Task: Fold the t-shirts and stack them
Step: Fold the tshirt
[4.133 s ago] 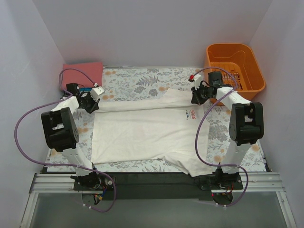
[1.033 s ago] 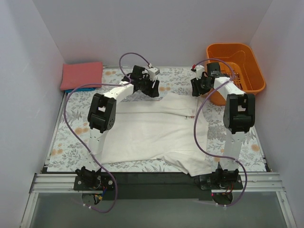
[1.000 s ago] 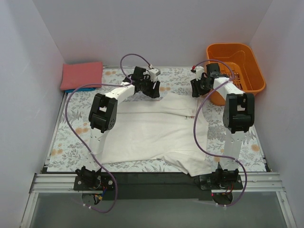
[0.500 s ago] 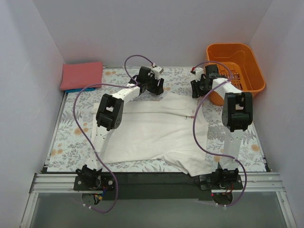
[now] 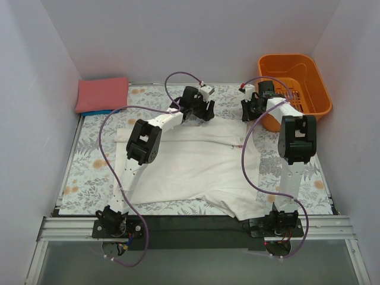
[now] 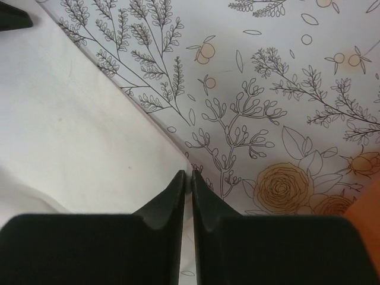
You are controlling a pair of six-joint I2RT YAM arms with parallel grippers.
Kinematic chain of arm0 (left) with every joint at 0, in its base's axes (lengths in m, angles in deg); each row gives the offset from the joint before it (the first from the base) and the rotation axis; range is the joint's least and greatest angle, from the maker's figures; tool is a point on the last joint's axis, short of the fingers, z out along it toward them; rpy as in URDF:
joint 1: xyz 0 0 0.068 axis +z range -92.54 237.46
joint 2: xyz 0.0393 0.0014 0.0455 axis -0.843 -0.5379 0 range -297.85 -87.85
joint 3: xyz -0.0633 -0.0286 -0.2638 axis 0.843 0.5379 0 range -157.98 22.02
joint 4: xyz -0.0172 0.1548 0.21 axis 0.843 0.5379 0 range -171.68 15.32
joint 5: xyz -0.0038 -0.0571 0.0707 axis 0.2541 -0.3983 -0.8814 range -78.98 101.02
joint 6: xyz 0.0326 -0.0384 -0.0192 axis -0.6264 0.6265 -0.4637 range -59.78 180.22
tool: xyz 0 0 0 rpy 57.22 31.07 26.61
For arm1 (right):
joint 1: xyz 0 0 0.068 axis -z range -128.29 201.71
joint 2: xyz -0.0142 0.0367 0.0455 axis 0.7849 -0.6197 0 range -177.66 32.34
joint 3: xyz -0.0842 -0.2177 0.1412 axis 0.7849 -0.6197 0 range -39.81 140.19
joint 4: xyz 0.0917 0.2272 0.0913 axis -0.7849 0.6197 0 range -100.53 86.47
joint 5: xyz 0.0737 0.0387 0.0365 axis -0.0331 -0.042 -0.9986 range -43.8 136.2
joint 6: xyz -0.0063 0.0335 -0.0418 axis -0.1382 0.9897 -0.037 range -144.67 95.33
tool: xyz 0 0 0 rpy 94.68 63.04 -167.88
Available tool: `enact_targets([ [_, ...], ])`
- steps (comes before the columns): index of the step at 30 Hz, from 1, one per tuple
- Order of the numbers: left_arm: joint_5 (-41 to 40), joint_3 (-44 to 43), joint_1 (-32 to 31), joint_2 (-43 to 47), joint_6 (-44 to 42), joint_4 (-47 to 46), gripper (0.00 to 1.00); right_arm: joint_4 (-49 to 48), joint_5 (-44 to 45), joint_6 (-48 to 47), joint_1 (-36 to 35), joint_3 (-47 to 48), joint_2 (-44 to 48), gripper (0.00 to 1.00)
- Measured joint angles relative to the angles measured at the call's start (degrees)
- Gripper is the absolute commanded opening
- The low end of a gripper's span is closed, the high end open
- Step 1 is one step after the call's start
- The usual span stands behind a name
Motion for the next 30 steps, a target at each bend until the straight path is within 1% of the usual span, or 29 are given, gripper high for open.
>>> enact_targets([
  [1, 0.0, 0.0, -0.2, -0.1, 0.0, -0.2, 0.53, 0.0, -0.4, 0.0, 0.0, 0.0, 0.0, 0.06],
  [2, 0.0, -0.1, -0.2, -0.1, 0.0, -0.3, 0.52, 0.0, -0.8, -0.1, 0.0, 0.0, 0.0, 0.05],
  [4, 0.0, -0.1, -0.2, -0.2, -0.1, -0.3, 0.43, 0.0, -1.4, -0.2, 0.1, 0.0, 0.0, 0.01],
  [9, -0.2, -0.1, -0.5, -0.3, -1.1, -0.1, 0.23, 0.0, -3.0, -0.3, 0.2, 0.0, 0.0, 0.01],
  [10, -0.2, -0.1, -0.7, -0.3, -1.4, -0.1, 0.14, 0.0, -3.3, -0.3, 0.2, 0.0, 0.0, 0.01],
  [13, -0.2, -0.1, -1.2, -0.3, -2.1, 0.2, 0.00, 0.0, -4.0, -0.4, 0.2, 0.0, 0.0, 0.01],
  [21, 0.3, 0.9, -1.6, -0.2, -2.2, -1.6, 0.00, 0.0, -5.4, -0.6, 0.3, 0.0, 0.0, 0.01],
  [26, 1.9, 4.8, -1.6, 1.2, -1.4, -5.8, 0.00, 0.0, -6.6, -0.5, 0.5, -0.1, 0.5, 0.01],
  [30, 3.1, 7.5, -1.6, 2.8, -0.8, -7.8, 0.00, -0.1, -7.6, -0.5, 0.9, -1.1, 2.7, 0.01],
])
